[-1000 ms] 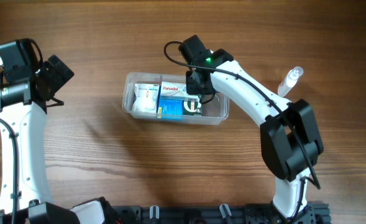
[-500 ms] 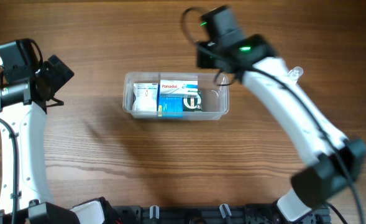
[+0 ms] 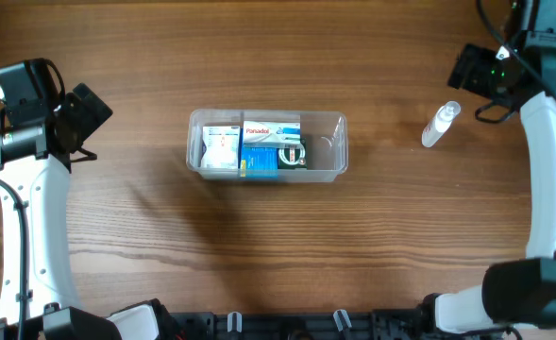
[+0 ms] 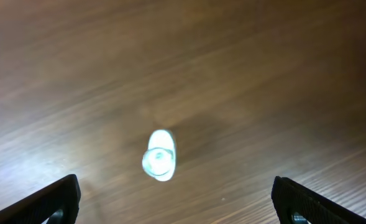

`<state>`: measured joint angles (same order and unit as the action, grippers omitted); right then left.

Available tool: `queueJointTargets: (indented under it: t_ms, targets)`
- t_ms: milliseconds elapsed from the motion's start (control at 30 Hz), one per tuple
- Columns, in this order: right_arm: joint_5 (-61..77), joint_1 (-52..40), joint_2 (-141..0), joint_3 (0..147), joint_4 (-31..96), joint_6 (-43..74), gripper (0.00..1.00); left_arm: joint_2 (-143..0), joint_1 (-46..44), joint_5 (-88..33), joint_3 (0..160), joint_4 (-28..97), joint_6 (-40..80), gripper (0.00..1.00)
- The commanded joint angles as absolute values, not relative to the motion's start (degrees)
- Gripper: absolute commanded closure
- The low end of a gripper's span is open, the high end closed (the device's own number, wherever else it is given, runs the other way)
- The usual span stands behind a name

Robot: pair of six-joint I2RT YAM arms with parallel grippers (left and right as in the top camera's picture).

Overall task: Pack container
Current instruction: 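Move the right gripper to the small white bottle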

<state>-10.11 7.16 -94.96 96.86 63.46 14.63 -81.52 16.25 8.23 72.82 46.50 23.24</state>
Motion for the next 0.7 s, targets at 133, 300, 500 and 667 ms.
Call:
queueJointTargets:
  t_ms: [133, 300, 500, 667]
  targets:
    - [-7.6, 7.2, -102.3, 96.0, 63.0, 13.5, 0.0, -81.0, 16.5, 8.2, 72.9, 46.4, 23.0, 0.0]
    - [-5.2, 7.2, -108.5, 96.0, 63.7, 13.5, 0.0, -81.0, 16.5, 8.2, 72.9, 46.4, 23.0, 0.0]
    - [-2.4, 7.3, -114.1, 96.0, 64.3, 13.5, 0.01, -81.0, 16.5, 8.2, 72.9, 46.4, 23.0, 0.0]
    - [-2.5, 7.3, -115.0, 96.0, 63.4, 13.5, 0.04, -81.0, 16.5, 8.2, 72.9, 46.4, 23.0, 0.0]
